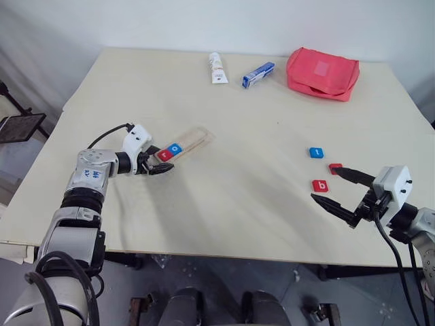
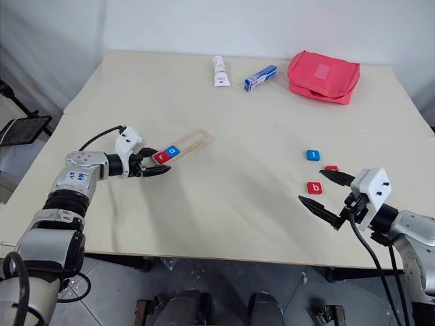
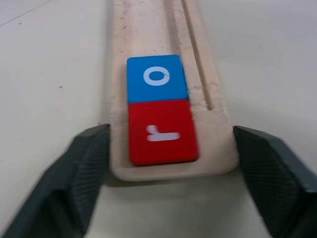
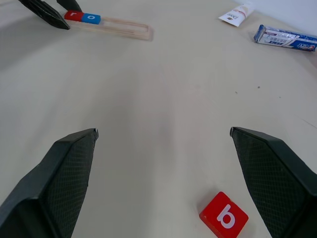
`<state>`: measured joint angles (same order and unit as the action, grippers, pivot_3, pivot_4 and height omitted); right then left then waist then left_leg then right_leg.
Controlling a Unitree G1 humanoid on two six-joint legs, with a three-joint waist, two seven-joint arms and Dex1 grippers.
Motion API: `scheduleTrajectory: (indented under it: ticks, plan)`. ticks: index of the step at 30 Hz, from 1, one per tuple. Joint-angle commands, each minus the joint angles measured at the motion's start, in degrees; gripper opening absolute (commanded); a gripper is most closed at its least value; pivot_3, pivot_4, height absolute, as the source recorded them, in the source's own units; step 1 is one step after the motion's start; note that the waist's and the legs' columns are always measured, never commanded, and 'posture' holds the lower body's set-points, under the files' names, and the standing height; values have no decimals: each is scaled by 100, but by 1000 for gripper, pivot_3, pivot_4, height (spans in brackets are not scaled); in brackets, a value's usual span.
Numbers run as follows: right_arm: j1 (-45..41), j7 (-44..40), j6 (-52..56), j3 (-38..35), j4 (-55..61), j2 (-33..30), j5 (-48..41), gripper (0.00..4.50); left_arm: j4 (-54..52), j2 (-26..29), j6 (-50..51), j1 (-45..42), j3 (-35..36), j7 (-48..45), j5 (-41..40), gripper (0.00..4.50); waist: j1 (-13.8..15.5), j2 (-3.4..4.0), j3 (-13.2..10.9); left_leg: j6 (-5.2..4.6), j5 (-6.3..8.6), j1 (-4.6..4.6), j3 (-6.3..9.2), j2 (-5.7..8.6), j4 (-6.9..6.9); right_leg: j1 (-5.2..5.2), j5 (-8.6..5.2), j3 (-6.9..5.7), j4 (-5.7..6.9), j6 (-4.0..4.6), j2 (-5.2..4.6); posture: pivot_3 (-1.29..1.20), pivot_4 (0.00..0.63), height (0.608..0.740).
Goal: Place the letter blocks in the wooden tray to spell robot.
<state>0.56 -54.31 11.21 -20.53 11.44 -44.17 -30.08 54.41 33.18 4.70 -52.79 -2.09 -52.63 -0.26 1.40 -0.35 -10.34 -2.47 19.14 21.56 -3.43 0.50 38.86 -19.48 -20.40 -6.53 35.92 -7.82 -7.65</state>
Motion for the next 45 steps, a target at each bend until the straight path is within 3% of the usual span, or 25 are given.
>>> scheduleTrajectory:
  ticks: [1, 12, 19, 23, 31, 45]
  plan:
    - [-54, 34, -81, -52, 89, 22, 20, 4500, -28, -49, 62, 213, -95, 50, 116, 3406, 0, 0, 0, 0, 0, 0, 0, 0, 2, 1, 0, 1, 0, 0, 0, 0, 150, 740]
    - [-118, 62, -48, -38, 70, 38, 50, 4500, -294, -74, -86, 368, -54, -28, 68, 3406, 0, 1, 0, -1, 1, 0, 0, 0, 5, 1, 0, 2, 2, 0, -1, 0, 150, 740]
    - [-176, 70, -41, -17, 29, 48, 82, 4500, -1644, -204, 344, 469, -203, -529, -145, 3406, 14, 0, 0, -3, 2, 15, 9, 0, 13, -3, 0, 0, 1, 0, 0, 0, 150, 740]
    - [51, -129, -97, -71, 92, -5, 59, 4500, -2347, -352, 523, 564, -430, -779, -184, 3406, 6, 0, 0, -4, 2, 62, 26, 0, 31, -34, 0, -12, 0, 0, 4, 0, 150, 740]
    - [538, -489, -164, -469, 108, -249, 44, 4500, -3443, -888, 875, 494, -1046, -1131, -224, 3406, 23, 0, 0, -5, 2, 66, 39, 7, 32, -27, 0, -17, -3, 0, 2, 0, 150, 740]
    - [1186, -510, -206, -1188, 310, -259, 36, 4500, -3899, -1328, 804, 656, -1891, -1224, -26, 3406, 13, 1, 1, -6, 2, 64, 40, 7, 32, -20, 0, -17, -12, 0, 4, 0, 150, 740]
